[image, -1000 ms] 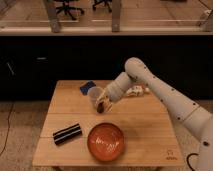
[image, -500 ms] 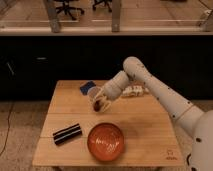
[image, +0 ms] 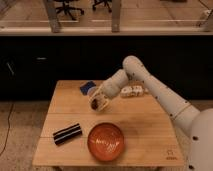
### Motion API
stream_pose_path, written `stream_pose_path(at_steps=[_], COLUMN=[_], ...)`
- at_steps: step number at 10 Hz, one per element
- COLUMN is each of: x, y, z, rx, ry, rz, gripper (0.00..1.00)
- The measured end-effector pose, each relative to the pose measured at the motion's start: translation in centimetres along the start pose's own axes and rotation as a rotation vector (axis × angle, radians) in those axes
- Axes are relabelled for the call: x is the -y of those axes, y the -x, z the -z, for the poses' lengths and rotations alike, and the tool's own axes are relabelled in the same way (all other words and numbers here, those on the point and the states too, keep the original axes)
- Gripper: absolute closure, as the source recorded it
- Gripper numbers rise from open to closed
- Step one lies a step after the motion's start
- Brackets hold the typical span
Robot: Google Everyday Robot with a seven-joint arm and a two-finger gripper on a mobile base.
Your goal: Place the pepper in the ceramic cup
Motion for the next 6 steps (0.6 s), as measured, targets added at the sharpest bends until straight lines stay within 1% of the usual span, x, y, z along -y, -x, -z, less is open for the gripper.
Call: stream_pose_path(at_steps=[4,6], x=[1.0,1.6], y=[0.1,-0.3], z=[0.1,0.5], rx=[0.018,0.020], ry=[-0.025,-0.048], rz=[-0.021,-0.033], gripper=[1.00,1.00])
